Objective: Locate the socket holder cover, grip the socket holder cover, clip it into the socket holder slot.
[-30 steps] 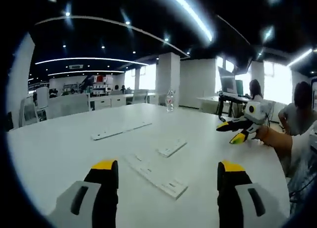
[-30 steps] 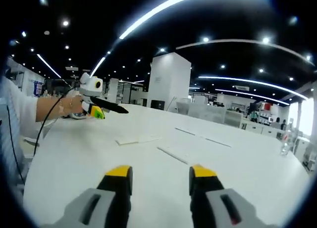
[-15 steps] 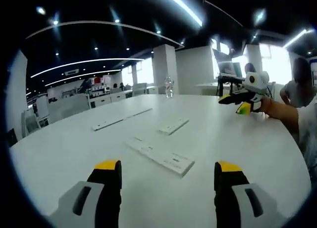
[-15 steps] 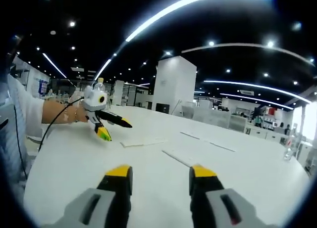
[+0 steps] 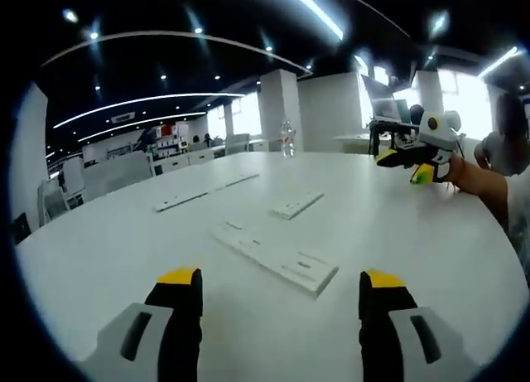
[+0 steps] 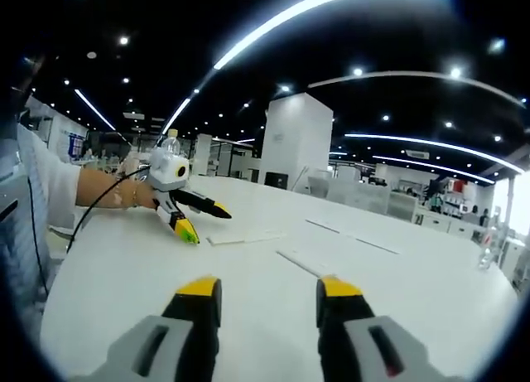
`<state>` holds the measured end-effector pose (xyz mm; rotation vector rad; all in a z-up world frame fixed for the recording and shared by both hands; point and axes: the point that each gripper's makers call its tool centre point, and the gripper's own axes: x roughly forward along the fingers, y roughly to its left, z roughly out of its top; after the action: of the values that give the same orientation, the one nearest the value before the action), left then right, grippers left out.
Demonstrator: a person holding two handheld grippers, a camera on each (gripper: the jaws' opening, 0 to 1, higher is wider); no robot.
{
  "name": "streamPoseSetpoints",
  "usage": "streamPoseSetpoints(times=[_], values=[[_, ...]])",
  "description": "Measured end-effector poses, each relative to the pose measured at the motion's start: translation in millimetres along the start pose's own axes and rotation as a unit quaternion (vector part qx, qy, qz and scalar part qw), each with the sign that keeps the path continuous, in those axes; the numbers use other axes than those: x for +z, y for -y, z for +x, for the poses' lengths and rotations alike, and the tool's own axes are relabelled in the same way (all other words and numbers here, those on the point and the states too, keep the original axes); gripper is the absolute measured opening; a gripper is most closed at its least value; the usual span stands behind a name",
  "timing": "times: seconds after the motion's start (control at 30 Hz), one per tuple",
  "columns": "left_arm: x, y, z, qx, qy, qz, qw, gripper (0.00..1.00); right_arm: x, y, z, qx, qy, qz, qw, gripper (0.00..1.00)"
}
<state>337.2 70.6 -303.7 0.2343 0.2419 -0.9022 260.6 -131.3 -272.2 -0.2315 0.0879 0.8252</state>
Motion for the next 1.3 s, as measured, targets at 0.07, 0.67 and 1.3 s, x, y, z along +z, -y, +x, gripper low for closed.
streamPoseSetpoints(times=[0.07, 0.67, 1.3], values=[[-1.3, -4.0, 2, 0.005, -0.002, 0.004, 1.0000, 0.77, -0.7, -1, 2, 0.001, -0.002, -0.002, 1.0000, 0.47], [-2.7, -12.1, 8, 0.015, -0.001, 0.014, 0.9998, 0.77, -5.9, -6, 5, 0.005, -0.008, -0.010, 0.9999, 0.47], [-2.0, -23.9, 14, 0.028, -0.006, 0.021, 0.9994, 0.77, -9.2, -2, 3, -0.002, -0.015, -0.020, 0.9997, 0.46]])
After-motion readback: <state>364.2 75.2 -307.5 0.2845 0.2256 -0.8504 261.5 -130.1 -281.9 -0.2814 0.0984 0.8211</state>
